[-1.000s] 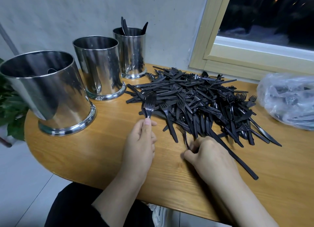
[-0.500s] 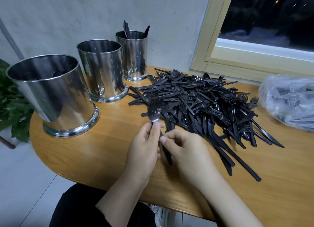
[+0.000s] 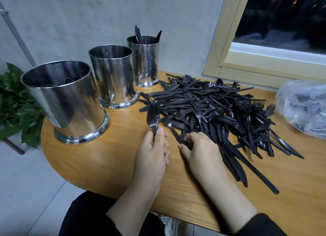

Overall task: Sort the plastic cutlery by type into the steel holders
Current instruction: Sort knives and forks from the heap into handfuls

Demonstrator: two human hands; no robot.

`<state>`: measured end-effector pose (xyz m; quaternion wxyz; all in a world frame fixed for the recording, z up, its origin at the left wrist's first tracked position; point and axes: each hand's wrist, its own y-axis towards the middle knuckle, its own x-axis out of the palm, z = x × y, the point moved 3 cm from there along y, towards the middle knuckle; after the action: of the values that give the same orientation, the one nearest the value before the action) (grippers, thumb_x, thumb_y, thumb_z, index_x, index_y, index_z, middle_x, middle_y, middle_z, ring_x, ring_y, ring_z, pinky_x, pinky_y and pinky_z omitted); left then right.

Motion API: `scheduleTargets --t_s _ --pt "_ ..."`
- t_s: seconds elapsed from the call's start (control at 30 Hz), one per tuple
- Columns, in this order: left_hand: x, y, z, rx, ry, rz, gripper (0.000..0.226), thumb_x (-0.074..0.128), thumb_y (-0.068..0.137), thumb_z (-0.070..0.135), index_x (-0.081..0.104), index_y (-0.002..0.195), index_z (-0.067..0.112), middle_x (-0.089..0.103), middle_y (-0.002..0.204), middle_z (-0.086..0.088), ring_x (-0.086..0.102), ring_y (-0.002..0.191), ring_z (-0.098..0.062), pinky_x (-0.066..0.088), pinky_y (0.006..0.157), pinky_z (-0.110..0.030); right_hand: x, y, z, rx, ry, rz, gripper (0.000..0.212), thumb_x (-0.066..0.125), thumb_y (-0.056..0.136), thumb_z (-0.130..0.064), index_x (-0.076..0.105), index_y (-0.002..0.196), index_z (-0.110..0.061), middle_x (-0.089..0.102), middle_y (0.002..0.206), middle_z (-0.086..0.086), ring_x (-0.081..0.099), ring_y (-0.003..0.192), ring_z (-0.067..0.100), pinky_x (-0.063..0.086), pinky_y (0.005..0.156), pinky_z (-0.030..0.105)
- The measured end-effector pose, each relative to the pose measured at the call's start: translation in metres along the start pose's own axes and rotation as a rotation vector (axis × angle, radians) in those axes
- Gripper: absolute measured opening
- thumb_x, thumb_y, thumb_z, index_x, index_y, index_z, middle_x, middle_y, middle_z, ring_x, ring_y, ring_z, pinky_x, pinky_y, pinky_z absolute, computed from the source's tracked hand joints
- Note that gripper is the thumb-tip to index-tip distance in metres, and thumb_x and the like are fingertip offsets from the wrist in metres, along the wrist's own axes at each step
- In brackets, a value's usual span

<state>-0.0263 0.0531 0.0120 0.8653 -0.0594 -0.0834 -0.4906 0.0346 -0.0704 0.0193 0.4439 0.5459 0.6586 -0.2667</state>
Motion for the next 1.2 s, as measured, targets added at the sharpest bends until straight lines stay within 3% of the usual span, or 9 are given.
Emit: scheduleTargets --t_s 0.1,0.2,0.37,0.6,0.8,1.03,1.2 --pt "-0.002 0.0 0.0 -0.043 -0.032 0.015 0.039 0.049 0.103 0.044 0.054 0.097 0.006 0.038 0.061 0.008 0.031 0.053 -0.012 0.029 0.048 -0.031 0.0 -0.001 0.0 -0.006 0.032 0.042 0.011 0.065 0.094 -0.031 0.064 0.098 -0.021 0.06 0.099 -0.006 0.058 0.094 0.022 0.045 0.087 0.037" --pt "-0.003 0.0 0.0 -0.042 -0.034 0.01 0.038 0.052 0.102 0.043 0.052 0.094 0.006 0.04 0.059 0.007 0.033 0.051 -0.012 0.03 0.046 -0.03 0.0 -0.002 0.004 0.002 0.048 0.072 0.008 0.064 0.093 -0.026 0.061 0.088 -0.021 0.059 0.091 -0.008 0.056 0.086 0.019 0.041 0.075 0.033" --pt "-0.003 0.001 -0.003 -0.045 -0.017 0.013 0.041 0.055 0.102 0.041 0.048 0.093 0.002 0.044 0.061 0.004 0.033 0.051 -0.013 0.03 0.046 -0.03 0.002 -0.002 0.01 -0.011 0.039 0.07 0.013 0.066 0.092 -0.034 0.064 0.096 -0.022 0.055 0.09 -0.01 0.057 0.088 0.019 0.044 0.077 0.032" --pt "-0.001 0.0 -0.002 -0.056 -0.053 0.026 0.022 0.056 0.103 0.034 0.054 0.091 0.016 0.036 0.059 0.006 0.028 0.049 -0.011 0.024 0.043 -0.027 0.002 -0.009 0.005 -0.098 0.016 0.091 0.021 0.069 0.089 -0.042 0.064 0.095 -0.023 0.053 0.088 -0.011 0.058 0.088 0.018 0.048 0.081 0.039" --pt "-0.001 -0.001 -0.003 -0.045 -0.024 0.016 0.03 0.057 0.103 0.036 0.058 0.092 0.008 0.037 0.058 -0.002 0.029 0.046 -0.015 0.022 0.042 -0.028 0.001 -0.014 -0.004 -0.153 -0.005 0.074 0.011 0.065 0.09 -0.029 0.06 0.089 -0.02 0.058 0.088 -0.005 0.058 0.086 0.022 0.047 0.079 0.037" --pt "-0.001 -0.001 -0.002 -0.073 -0.028 0.031 0.033 0.06 0.102 0.033 0.056 0.079 0.01 0.043 0.057 -0.002 0.033 0.045 -0.017 0.022 0.043 -0.029 0.001 -0.013 -0.008 -0.151 0.017 -0.024 0.008 0.062 0.087 -0.021 0.055 0.085 -0.018 0.057 0.09 -0.003 0.055 0.086 0.019 0.046 0.078 0.031" --pt "-0.003 -0.004 0.0 -0.09 -0.046 0.07 0.04 0.063 0.099 0.035 0.045 0.07 0.014 0.036 0.054 -0.002 0.031 0.044 -0.017 0.023 0.042 -0.028 -0.007 -0.024 0.001 -0.004 0.297 0.058 0.017 0.066 0.088 -0.021 0.052 0.078 -0.02 0.059 0.07 -0.004 0.053 0.064 0.011 0.042 0.061 0.026"
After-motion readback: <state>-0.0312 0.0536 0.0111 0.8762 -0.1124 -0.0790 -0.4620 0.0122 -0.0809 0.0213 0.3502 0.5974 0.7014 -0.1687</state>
